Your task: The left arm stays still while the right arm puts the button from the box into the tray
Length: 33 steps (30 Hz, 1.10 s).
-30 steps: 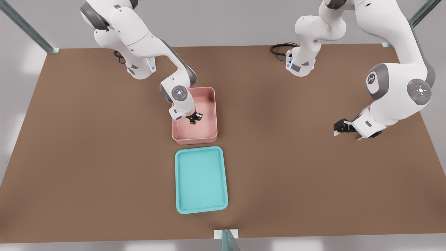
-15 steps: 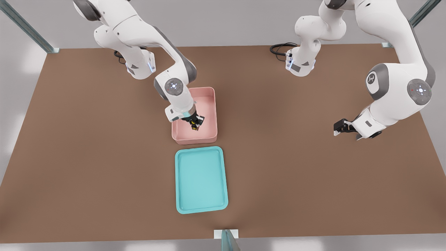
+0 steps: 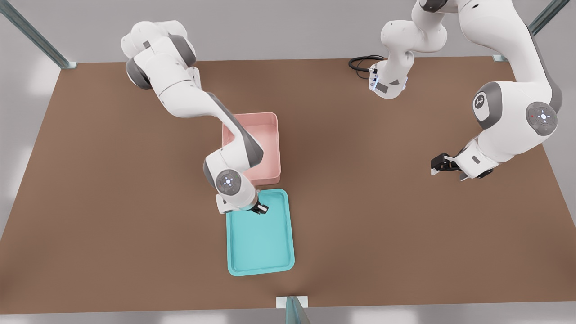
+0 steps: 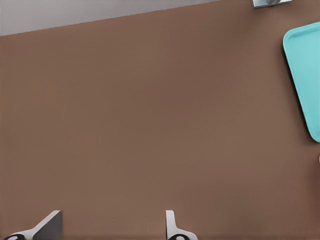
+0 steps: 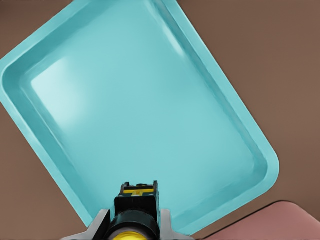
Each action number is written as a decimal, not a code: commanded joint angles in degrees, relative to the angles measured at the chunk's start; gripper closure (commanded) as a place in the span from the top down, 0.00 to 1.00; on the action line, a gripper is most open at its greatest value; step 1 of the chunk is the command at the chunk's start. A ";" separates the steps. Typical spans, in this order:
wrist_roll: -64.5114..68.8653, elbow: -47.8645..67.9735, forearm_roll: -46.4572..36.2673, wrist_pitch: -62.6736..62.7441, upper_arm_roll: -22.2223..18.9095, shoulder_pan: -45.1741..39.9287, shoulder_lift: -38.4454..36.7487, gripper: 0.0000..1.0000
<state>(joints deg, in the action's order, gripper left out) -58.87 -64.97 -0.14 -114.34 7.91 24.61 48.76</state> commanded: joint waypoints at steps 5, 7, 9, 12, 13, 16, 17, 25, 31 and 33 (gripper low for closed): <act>-4.50 4.59 0.75 -2.90 -3.60 2.37 7.31 0.44; -4.33 4.59 0.75 -2.90 -3.96 2.46 7.23 1.00; -3.89 4.59 0.84 -2.90 -4.04 2.37 7.23 1.00; -3.18 4.50 0.49 8.24 -4.57 1.15 -0.49 1.00; 3.83 4.50 0.31 16.33 -4.13 -1.84 -4.73 1.00; 50.48 4.41 1.89 35.06 -5.62 -16.77 -15.79 1.00; 61.23 -2.69 1.72 30.42 -5.45 -21.09 -21.33 1.00; 60.89 -37.43 1.55 8.87 -6.15 -25.48 -40.59 1.00; 60.98 -34.96 1.46 11.07 -6.24 -26.37 -39.62 1.00; 61.07 -34.44 1.28 11.95 -6.33 -26.63 -39.62 1.00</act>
